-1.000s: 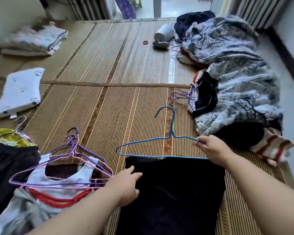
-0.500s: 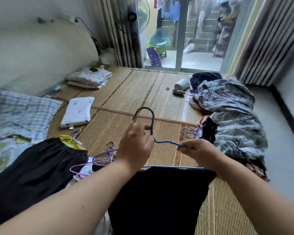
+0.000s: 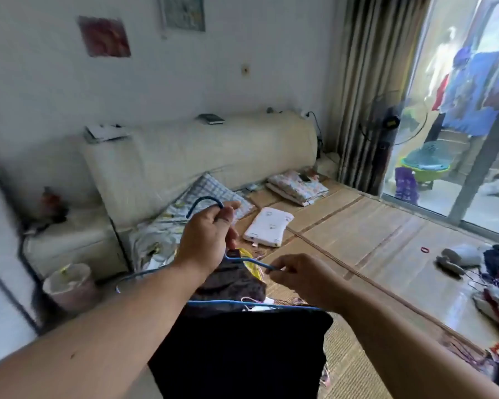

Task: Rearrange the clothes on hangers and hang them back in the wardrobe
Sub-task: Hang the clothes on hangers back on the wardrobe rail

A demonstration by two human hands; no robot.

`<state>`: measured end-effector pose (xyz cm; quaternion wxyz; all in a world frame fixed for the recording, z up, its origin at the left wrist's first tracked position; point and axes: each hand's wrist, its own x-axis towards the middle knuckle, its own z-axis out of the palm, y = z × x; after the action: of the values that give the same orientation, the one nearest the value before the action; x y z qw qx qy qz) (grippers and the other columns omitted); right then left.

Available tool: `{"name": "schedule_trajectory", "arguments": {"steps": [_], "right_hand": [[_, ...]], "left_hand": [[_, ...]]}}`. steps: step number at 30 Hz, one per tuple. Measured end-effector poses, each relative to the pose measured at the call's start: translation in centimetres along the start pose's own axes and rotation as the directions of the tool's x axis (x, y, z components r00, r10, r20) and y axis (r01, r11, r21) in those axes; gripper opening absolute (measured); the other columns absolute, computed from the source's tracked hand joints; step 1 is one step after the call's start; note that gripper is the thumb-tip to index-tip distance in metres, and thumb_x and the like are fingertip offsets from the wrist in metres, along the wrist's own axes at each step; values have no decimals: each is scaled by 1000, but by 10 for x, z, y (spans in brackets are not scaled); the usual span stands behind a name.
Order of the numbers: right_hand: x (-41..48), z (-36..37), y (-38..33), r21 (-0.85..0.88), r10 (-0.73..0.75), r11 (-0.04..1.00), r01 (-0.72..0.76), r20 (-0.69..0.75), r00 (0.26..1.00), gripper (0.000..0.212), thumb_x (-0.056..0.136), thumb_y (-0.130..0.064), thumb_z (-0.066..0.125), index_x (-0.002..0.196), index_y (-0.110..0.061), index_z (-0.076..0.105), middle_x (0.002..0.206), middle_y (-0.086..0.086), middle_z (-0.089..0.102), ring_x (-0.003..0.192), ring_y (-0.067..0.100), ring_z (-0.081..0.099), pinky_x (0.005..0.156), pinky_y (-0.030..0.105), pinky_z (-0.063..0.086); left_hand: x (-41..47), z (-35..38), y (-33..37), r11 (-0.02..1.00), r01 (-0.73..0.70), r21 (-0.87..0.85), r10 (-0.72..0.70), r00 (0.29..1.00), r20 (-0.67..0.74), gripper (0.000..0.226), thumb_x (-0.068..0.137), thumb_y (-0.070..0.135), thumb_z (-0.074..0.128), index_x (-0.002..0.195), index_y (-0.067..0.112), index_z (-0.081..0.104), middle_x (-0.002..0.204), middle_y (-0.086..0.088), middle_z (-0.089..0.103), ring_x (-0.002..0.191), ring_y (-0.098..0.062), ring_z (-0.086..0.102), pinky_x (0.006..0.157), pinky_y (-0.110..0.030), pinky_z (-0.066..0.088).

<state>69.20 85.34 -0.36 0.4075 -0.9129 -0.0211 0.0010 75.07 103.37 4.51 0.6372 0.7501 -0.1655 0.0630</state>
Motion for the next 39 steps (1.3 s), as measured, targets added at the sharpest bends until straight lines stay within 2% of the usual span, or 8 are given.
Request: {"name": "schedule_trajectory", "arguments": {"steps": [6, 9, 15, 21, 25, 27, 31, 39], "right_hand": [[71, 82, -61, 3, -97, 995, 97, 106, 990, 23, 87, -25, 63, 70, -39, 59, 50, -8, 49, 42, 0, 41, 50, 18, 35], [108, 123, -79, 8, -69, 998, 69, 119, 991, 28, 85, -27, 65, 65, -45, 62, 53, -8, 54, 47, 0, 45, 54, 21, 38], [206, 220, -146, 70, -50, 997, 43, 92, 995, 18, 84, -31, 67, 70, -42, 64, 62, -7, 61, 56, 6, 49, 57, 22, 39], [300, 287, -204, 164, 1, 986, -17, 98, 995, 18, 85, -27, 66, 73, -39, 65, 54, -8, 55, 50, 7, 43, 51, 22, 33], [347, 299, -228, 199, 16, 979, -38, 112, 994, 15, 86, -27, 65, 75, -37, 65, 63, -7, 60, 56, 9, 53, 54, 21, 42], [376, 300, -234, 250, 39, 966, -62, 97, 995, 12, 84, -27, 66, 77, -36, 67, 66, -7, 63, 62, 10, 58, 65, 31, 54], [434, 303, -223, 388, 67, 919, -71, 25, 997, 7, 81, -33, 66, 77, -36, 71, 66, -4, 67, 62, 16, 58, 72, 44, 54], [583, 322, -148, 651, 305, 739, -172, -96, 947, 14, 88, -26, 64, 77, -22, 72, 56, -7, 62, 58, 10, 57, 66, 34, 52]], "left_hand": [[12, -118, -31, 990, 42, -137, -61, 988, -143, 31, 100, 16, 41, 126, 11, 57, 57, 10, 47, 40, -4, 33, 43, -22, 32], [24, -171, -56, 986, 51, -157, -79, 981, -175, 26, 100, 18, 41, 117, 30, 56, 53, 7, 42, 42, -4, 33, 44, -21, 31], [95, -295, -120, 997, 42, -65, -58, 961, -271, 26, 100, 23, 41, 113, 27, 63, 51, 9, 43, 45, -5, 33, 51, -28, 28], [174, -396, -160, 1000, -2, 9, 4, 970, -241, 29, 100, 26, 43, 96, 41, 68, 53, 8, 42, 51, -14, 34, 55, -33, 28], [226, -429, -164, 998, -51, 37, 56, 984, -168, 24, 95, 35, 46, 89, 41, 69, 53, 8, 42, 50, -14, 35, 56, -32, 28], [255, -438, -167, 998, -59, 38, 64, 987, -145, 25, 95, 33, 45, 90, 40, 69, 52, 10, 41, 49, -13, 33, 55, -33, 27], [313, -445, -179, 993, -80, 90, 91, 988, -128, 23, 90, 37, 45, 90, 38, 68, 50, 11, 41, 46, -9, 35, 53, -29, 29], [463, -417, -276, 994, -9, 107, 15, 998, -58, 30, 100, 22, 42, 94, 35, 68, 55, 7, 42, 47, -9, 34, 54, -30, 29]]}}
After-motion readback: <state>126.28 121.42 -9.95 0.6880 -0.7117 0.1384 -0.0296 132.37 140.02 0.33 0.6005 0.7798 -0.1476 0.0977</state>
